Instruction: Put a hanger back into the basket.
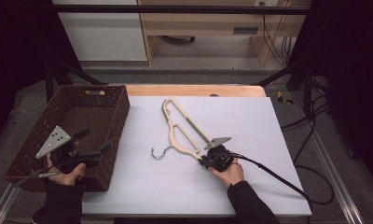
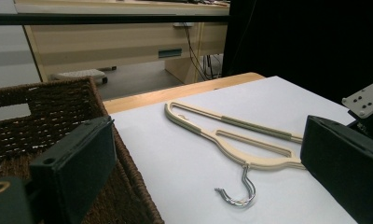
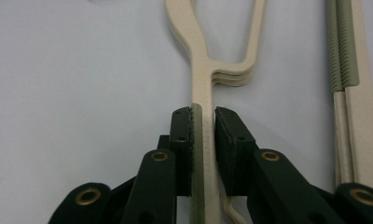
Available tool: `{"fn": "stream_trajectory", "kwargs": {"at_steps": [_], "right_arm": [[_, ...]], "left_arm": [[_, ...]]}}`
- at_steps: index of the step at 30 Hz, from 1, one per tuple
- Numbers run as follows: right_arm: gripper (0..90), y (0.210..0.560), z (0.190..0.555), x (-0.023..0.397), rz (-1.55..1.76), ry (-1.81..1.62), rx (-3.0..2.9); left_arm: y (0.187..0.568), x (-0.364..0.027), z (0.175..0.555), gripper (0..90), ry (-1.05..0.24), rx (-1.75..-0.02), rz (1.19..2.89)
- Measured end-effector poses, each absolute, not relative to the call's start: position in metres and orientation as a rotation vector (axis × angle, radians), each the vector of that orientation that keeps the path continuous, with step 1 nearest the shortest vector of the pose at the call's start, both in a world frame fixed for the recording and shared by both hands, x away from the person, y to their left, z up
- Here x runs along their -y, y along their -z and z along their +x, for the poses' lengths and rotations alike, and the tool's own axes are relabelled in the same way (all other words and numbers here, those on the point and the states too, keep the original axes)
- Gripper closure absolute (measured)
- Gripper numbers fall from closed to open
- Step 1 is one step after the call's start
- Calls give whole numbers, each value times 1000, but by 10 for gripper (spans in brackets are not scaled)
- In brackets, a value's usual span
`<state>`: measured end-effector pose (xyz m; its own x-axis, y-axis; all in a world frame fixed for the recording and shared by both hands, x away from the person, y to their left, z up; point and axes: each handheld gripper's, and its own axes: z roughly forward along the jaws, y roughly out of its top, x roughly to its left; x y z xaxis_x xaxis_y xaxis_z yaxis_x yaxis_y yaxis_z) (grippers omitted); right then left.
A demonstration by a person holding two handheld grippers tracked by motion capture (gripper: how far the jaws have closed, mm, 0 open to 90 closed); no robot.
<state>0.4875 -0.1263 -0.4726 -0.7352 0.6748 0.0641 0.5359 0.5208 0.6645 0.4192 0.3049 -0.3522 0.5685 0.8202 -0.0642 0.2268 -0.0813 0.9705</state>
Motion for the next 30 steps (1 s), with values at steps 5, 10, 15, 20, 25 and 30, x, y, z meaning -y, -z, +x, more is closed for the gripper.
{"fn": "stream_trajectory", "kwargs": {"at_steps": [5,10,15,20,25,30], "right_arm": [[786,472,488,128,1060,-1029,-2557],[785,469,488,130,1059,-1055,-2562],[789,467,488,130,1082,-1074,-2546],[793,463,487,132,1092,-1105,-2526],[795,457,486,136,1069,-1147,-2513],[795,452,485,139,1081,-1172,-2498]], "left_arm": [[354,-300,420,31,-620,-899,1623],[354,-297,419,33,-622,-890,1636],[354,-294,420,34,-620,-890,1638],[354,-287,419,35,-614,-874,1654],[355,-277,418,38,-605,-860,1674],[359,-254,420,47,-585,-837,1723]]}}
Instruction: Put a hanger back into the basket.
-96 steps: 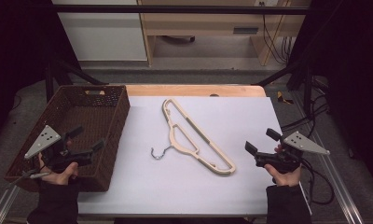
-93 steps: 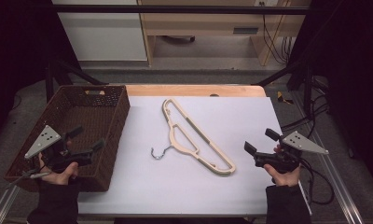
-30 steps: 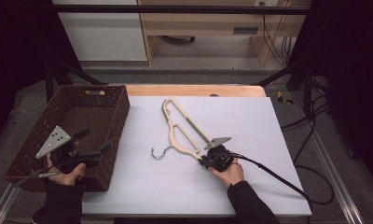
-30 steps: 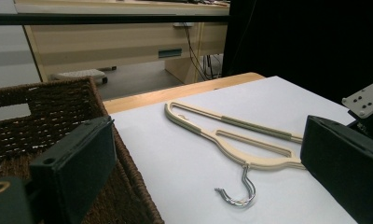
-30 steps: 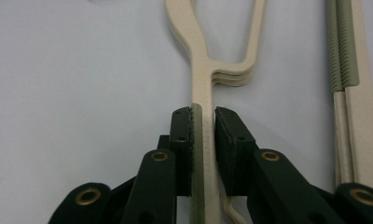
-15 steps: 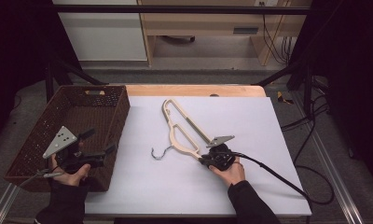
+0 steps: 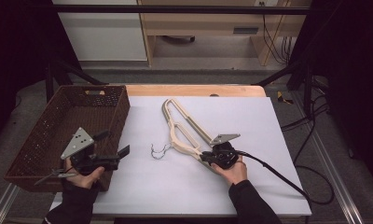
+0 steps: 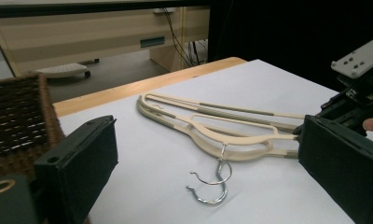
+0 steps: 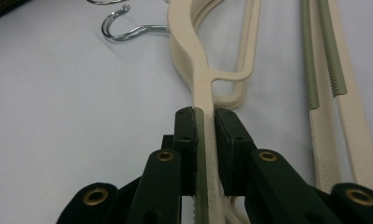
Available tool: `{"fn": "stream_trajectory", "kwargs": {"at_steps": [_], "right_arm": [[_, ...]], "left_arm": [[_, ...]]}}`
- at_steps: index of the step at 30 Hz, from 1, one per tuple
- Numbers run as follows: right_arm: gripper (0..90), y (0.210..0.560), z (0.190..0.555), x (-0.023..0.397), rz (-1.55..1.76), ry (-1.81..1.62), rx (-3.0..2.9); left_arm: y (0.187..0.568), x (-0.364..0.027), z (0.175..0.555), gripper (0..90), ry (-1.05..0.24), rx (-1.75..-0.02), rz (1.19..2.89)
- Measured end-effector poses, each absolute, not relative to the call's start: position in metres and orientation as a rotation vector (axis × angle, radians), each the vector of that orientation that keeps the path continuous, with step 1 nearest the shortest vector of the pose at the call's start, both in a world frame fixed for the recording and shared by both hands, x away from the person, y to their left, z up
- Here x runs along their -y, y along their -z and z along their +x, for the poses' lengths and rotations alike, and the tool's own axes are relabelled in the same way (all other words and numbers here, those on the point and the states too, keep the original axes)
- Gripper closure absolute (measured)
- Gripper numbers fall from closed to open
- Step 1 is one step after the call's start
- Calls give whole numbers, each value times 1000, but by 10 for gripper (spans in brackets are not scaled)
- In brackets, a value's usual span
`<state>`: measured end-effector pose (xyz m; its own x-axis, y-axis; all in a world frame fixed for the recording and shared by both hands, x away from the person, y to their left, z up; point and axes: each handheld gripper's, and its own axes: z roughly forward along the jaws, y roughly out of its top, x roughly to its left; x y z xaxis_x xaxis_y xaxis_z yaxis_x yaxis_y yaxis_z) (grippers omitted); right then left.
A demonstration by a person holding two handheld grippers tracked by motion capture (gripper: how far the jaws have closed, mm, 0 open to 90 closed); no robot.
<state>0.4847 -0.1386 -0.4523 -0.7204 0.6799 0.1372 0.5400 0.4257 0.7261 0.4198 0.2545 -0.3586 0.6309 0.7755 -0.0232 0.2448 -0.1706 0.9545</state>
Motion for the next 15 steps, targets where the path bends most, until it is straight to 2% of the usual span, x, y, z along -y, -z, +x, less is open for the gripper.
{"fn": "stream_trajectory", "kwargs": {"at_steps": [10,15], "right_arm": [[796,445,484,146,1092,-1246,-2483],[796,444,484,147,1089,-1246,-2490]], "left_arm": [[367,-199,439,78,-513,-806,1869],[376,-177,464,146,-446,-828,1925]]}}
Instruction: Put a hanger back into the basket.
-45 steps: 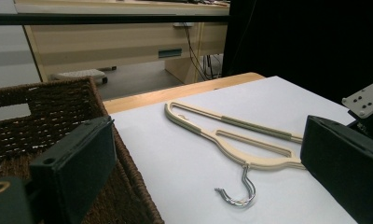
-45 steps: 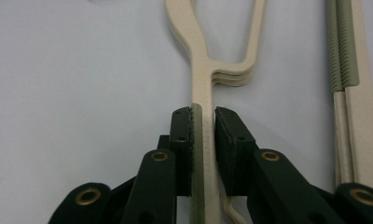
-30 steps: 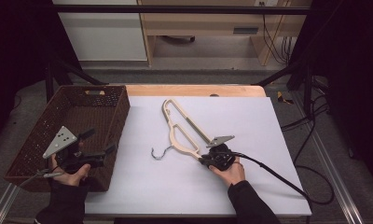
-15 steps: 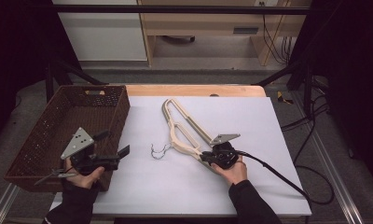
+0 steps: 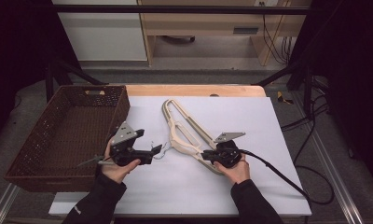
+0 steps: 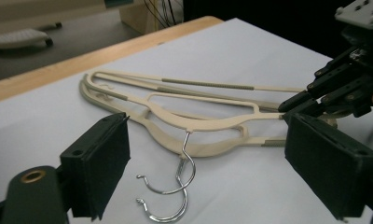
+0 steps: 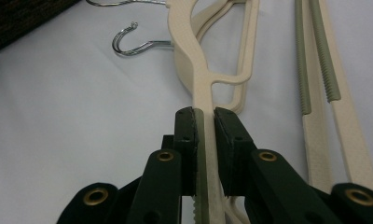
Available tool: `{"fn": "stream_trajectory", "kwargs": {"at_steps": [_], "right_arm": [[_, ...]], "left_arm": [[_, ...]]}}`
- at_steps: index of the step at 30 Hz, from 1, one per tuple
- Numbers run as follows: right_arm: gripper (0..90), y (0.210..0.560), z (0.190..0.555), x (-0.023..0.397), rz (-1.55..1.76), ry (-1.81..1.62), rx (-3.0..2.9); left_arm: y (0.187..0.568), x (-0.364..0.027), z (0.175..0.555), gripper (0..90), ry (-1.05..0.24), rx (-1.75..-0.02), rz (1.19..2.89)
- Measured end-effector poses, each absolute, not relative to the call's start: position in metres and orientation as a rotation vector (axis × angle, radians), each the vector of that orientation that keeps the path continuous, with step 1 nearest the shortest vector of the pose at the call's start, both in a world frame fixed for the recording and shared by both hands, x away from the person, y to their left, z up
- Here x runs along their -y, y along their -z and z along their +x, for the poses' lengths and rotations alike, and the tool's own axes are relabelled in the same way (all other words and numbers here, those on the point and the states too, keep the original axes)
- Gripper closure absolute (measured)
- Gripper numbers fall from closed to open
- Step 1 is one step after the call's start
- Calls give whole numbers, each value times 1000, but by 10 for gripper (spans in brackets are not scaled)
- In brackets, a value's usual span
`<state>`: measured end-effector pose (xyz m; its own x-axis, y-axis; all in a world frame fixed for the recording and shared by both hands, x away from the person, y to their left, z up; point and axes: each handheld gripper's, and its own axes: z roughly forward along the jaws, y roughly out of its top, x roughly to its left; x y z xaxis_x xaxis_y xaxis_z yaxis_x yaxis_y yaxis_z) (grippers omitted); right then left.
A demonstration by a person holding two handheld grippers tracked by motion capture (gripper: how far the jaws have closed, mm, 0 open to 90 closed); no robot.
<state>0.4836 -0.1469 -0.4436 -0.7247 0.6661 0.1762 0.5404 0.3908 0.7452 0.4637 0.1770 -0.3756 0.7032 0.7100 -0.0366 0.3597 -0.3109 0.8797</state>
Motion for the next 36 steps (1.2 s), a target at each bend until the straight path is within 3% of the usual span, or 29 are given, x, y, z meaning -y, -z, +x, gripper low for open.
{"fn": "stream_trajectory", "kwargs": {"at_steps": [9,10,18,28,36], "right_arm": [[796,444,483,147,1083,-1243,-2497],[796,445,483,146,1080,-1243,-2498],[796,445,482,146,1081,-1247,-2498],[796,445,481,146,1072,-1247,-2507],[796,445,481,146,1068,-1242,-2511]], "left_arm": [[398,-155,504,321,-366,-869,2025],[403,-151,510,378,-360,-872,2065],[420,-140,524,563,-301,-864,2179],[433,-132,530,726,-271,-843,2260],[432,-130,528,840,-320,-814,2281]]}}
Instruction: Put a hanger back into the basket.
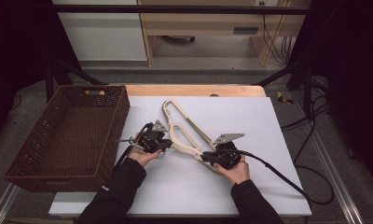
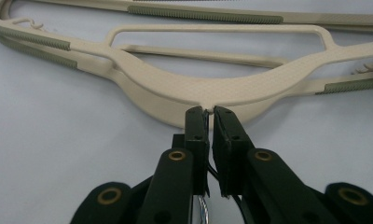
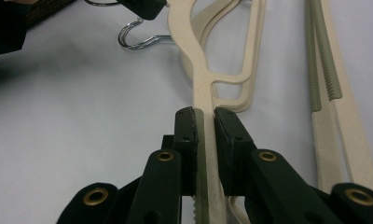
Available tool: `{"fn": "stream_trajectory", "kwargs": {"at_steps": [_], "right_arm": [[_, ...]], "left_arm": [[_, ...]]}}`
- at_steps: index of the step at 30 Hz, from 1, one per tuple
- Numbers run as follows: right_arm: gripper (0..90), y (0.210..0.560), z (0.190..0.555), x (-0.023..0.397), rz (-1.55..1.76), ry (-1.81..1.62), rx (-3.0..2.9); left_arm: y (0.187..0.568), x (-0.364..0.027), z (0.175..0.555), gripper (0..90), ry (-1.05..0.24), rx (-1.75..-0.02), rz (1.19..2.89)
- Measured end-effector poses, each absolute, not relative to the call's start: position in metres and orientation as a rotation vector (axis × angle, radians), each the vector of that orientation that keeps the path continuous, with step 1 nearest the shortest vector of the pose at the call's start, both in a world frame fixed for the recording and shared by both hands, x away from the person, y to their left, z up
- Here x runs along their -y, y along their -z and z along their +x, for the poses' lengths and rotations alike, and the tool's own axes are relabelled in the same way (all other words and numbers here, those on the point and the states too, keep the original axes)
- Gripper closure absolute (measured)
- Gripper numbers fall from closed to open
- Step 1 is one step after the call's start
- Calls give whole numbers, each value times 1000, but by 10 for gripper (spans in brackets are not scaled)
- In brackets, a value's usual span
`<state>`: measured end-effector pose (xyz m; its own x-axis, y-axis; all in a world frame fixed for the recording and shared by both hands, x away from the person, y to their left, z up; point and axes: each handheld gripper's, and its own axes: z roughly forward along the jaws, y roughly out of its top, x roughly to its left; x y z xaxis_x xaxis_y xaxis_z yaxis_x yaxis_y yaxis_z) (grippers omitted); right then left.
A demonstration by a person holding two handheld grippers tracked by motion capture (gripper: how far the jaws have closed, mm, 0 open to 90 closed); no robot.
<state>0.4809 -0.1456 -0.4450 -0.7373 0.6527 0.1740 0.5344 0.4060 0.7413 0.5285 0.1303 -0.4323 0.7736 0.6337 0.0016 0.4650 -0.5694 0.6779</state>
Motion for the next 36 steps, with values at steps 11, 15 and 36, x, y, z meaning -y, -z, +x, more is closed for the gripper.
{"fn": "stream_trajectory", "kwargs": {"at_steps": [11,15,36], "right_arm": [[794,447,479,147,1042,-1265,-2525],[791,447,478,147,1037,-1257,-2539],[403,429,481,124,911,-1366,-2345]], "left_arm": [[429,-127,522,878,-373,-778,2319],[427,-128,520,882,-343,-795,2324],[411,-115,503,884,-334,-795,2353]]}}
